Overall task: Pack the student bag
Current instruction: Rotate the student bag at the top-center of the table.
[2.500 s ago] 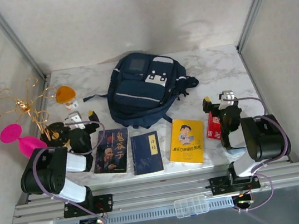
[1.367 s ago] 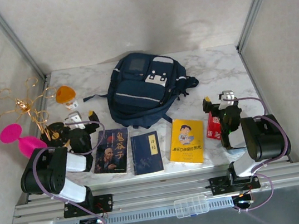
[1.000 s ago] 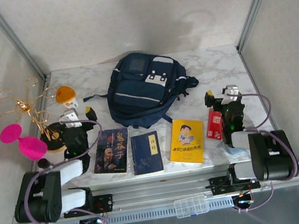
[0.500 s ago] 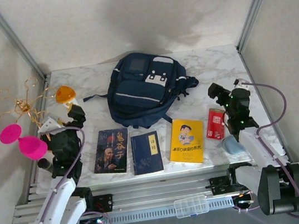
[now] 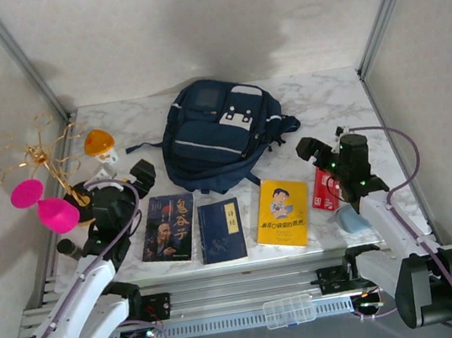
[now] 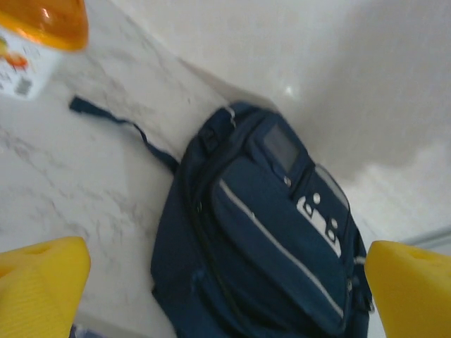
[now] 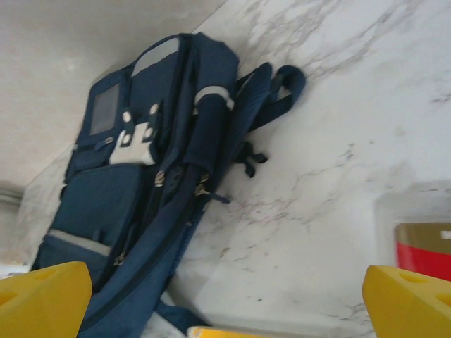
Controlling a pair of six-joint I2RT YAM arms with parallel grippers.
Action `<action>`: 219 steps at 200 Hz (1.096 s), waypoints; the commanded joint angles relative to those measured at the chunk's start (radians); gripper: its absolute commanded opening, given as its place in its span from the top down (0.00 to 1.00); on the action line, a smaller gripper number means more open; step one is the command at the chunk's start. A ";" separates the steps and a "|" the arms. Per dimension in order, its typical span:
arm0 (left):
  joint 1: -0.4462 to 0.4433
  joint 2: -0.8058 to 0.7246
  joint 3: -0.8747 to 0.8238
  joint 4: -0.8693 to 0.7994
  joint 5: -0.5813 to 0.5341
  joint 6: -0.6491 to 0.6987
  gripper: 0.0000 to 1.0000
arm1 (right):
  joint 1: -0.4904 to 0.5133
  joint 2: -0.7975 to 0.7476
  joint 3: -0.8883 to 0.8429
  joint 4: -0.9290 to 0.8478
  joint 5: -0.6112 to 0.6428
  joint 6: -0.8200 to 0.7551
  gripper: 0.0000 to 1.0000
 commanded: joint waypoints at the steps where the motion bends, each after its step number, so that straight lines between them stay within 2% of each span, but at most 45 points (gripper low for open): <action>1: -0.026 -0.032 0.001 -0.061 0.005 -0.047 0.01 | 0.033 0.023 0.036 -0.023 -0.041 0.058 0.01; 38: -0.105 0.002 0.013 -0.059 0.030 -0.093 0.01 | 0.121 0.124 0.068 0.010 -0.036 0.135 0.01; 64: -0.221 0.075 0.045 -0.043 -0.005 -0.137 0.01 | 0.192 0.216 0.118 0.032 -0.014 0.168 0.01; 93: -0.356 0.224 0.102 -0.018 -0.066 -0.175 0.01 | 0.238 0.336 0.161 0.082 -0.004 0.201 0.01; 119: -0.422 0.365 0.150 0.045 -0.075 -0.204 0.01 | 0.261 0.438 0.210 0.137 0.003 0.206 0.01; 165: -0.467 0.539 0.212 0.065 -0.106 -0.279 0.01 | 0.285 0.605 0.288 0.206 0.008 0.241 0.18; 199: -0.464 0.658 0.248 0.110 -0.112 -0.263 0.01 | 0.298 0.730 0.377 0.238 -0.027 0.237 0.26; 219: -0.462 0.729 0.316 0.094 -0.108 -0.221 0.01 | 0.300 0.779 0.415 0.254 -0.052 0.232 0.36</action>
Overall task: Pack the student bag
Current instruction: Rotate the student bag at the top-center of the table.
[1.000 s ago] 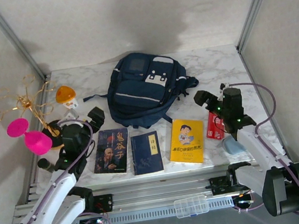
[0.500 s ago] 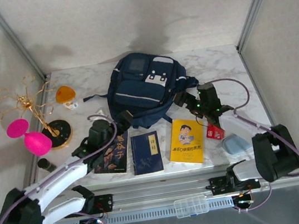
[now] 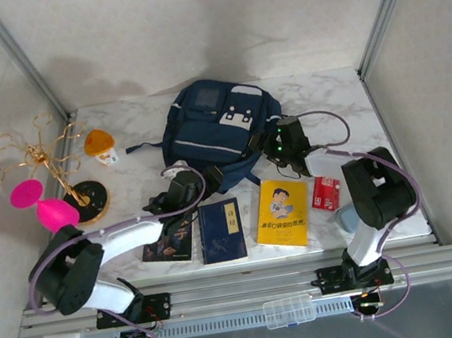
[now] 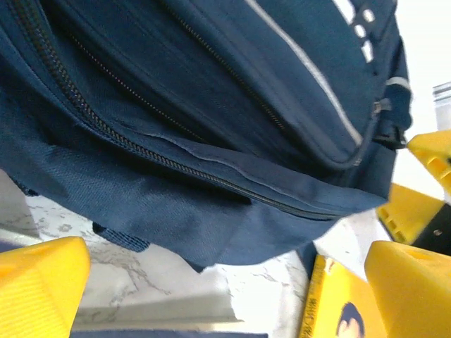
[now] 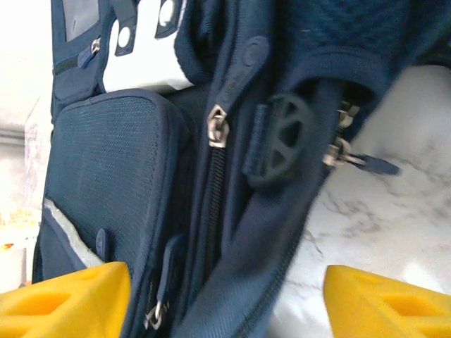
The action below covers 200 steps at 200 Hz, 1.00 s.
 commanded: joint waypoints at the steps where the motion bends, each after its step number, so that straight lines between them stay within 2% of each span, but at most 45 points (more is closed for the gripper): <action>1: 0.001 0.068 0.089 0.029 -0.024 0.030 0.01 | 0.012 0.050 0.059 0.048 -0.034 -0.002 0.37; 38: 0.024 0.176 0.141 0.084 -0.020 0.058 0.01 | 0.010 0.063 0.080 0.044 -0.021 -0.020 0.63; 62: 0.058 0.239 0.176 0.118 0.017 0.076 0.01 | 0.003 0.042 0.087 0.014 -0.025 -0.028 0.87; 73: 0.063 0.259 0.193 0.133 0.024 0.090 0.01 | 0.001 0.011 0.073 0.015 -0.011 -0.034 0.93; 107: 0.080 0.319 0.247 0.189 0.059 0.111 0.01 | -0.023 -0.080 0.016 -0.011 -0.015 -0.045 1.00; 142: 0.110 0.396 0.311 0.266 0.101 0.118 0.01 | -0.017 -0.177 -0.042 -0.032 -0.024 -0.027 1.00; 171: 0.153 0.451 0.423 0.276 0.153 0.188 0.01 | 0.072 -0.250 -0.124 0.006 0.028 0.049 1.00; 200: 0.216 0.490 0.546 0.241 0.213 0.344 0.01 | 0.178 -0.208 -0.104 0.022 0.120 0.112 1.00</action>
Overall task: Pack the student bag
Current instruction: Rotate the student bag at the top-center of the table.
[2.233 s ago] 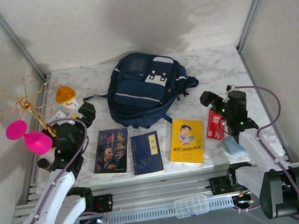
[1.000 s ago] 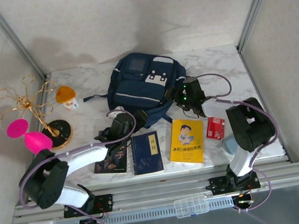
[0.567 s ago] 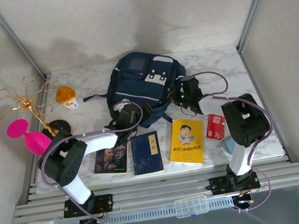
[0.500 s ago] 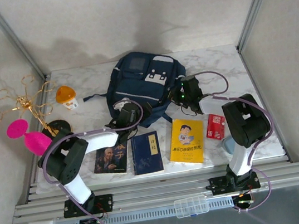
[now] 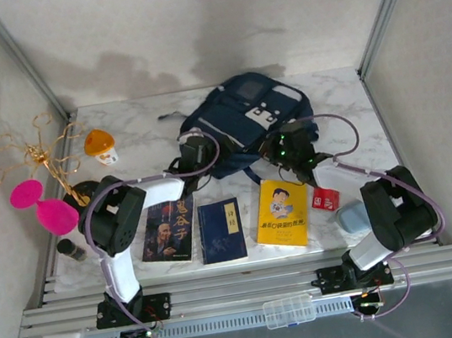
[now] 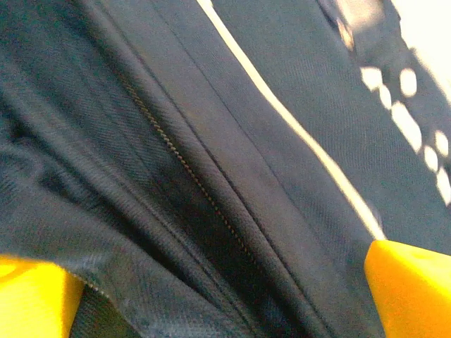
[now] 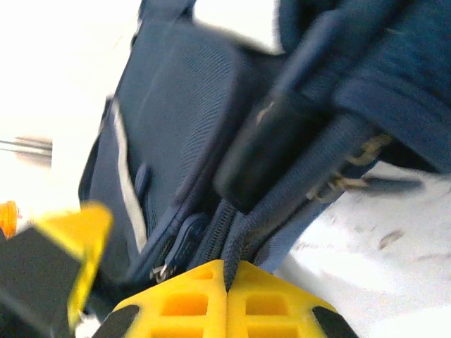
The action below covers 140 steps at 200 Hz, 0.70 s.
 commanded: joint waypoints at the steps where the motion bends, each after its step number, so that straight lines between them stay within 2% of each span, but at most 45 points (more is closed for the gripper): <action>1: 0.071 0.031 0.132 0.080 0.065 0.164 0.01 | 0.101 0.005 0.013 0.042 0.001 0.069 0.99; 21: 0.120 0.019 0.226 -0.093 0.055 0.187 0.01 | 0.116 0.033 0.063 0.034 -0.016 0.072 0.81; 31: 0.130 -0.018 0.192 -0.099 0.025 0.180 0.01 | 0.116 0.021 0.073 0.011 -0.019 0.061 0.67; 49: 0.132 -0.092 0.114 -0.112 0.022 0.164 0.01 | 0.114 -0.030 0.060 -0.045 -0.010 0.046 0.51; 76: 0.109 -0.203 -0.011 -0.145 0.028 0.078 0.01 | 0.105 -0.126 0.018 -0.161 -0.042 0.033 0.40; 89: 0.070 -0.252 -0.070 -0.131 0.049 0.058 0.01 | 0.091 -0.183 -0.008 -0.234 -0.032 0.042 0.36; 100: 0.021 -0.285 -0.094 -0.158 0.021 0.053 0.01 | 0.083 -0.240 -0.045 -0.272 -0.010 0.059 0.32; 118: -0.048 -0.327 -0.121 -0.203 -0.020 0.042 0.01 | 0.065 -0.309 -0.120 -0.291 -0.001 0.157 0.25; 140: -0.120 -0.376 -0.184 -0.145 -0.031 0.022 0.01 | 0.052 -0.340 -0.196 -0.271 0.013 0.282 0.18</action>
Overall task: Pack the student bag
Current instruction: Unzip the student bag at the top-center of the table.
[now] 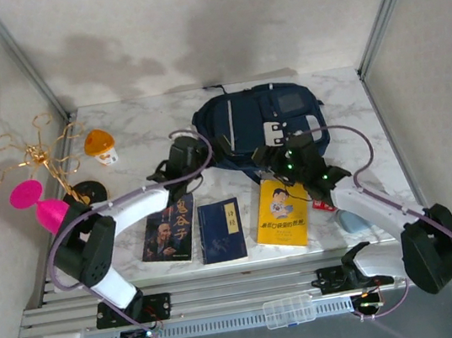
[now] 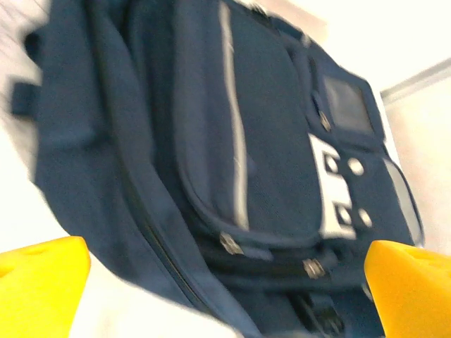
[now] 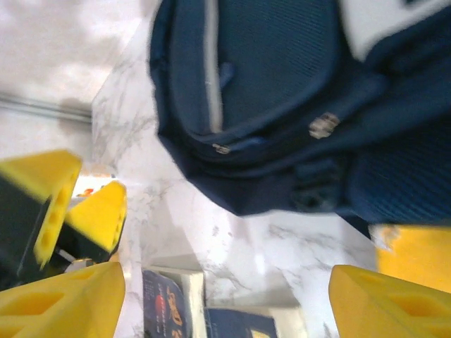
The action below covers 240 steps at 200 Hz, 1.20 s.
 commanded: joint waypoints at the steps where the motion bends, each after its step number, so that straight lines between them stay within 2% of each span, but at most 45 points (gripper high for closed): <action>1: -0.063 -0.072 -0.056 0.006 -0.043 -0.039 0.01 | -0.011 -0.016 -0.080 -0.056 0.030 0.150 0.18; 23: -0.107 -0.077 -0.063 0.003 -0.060 -0.039 0.01 | -0.032 0.025 -0.117 0.042 0.044 0.239 0.10; 39: -0.129 -0.077 -0.065 -0.009 -0.067 -0.044 0.01 | -0.056 0.098 -0.105 0.119 0.048 0.266 0.08; 78: -0.171 -0.070 -0.091 -0.001 -0.084 -0.052 0.01 | -0.092 0.228 -0.049 0.234 0.064 0.253 0.13; 102: -0.182 -0.063 -0.095 -0.014 -0.101 -0.038 0.01 | -0.107 0.296 -0.019 0.241 0.103 0.249 0.18; 136: -0.189 -0.058 -0.097 -0.022 -0.089 -0.032 0.02 | -0.136 0.372 0.016 0.287 0.123 0.211 0.32; 155: -0.197 -0.067 -0.098 -0.032 -0.099 -0.009 0.03 | -0.152 0.382 0.024 0.339 0.097 0.172 0.54; 188: -0.202 -0.069 -0.091 -0.055 -0.102 0.043 0.07 | -0.156 0.316 0.015 0.350 0.083 0.168 0.80; 210: -0.206 -0.084 -0.102 -0.037 -0.099 0.087 0.09 | -0.163 0.270 0.018 0.356 0.042 0.191 0.89; 240: -0.218 -0.092 -0.144 -0.002 -0.067 0.194 0.17 | -0.166 0.242 0.069 0.284 -0.014 0.198 0.92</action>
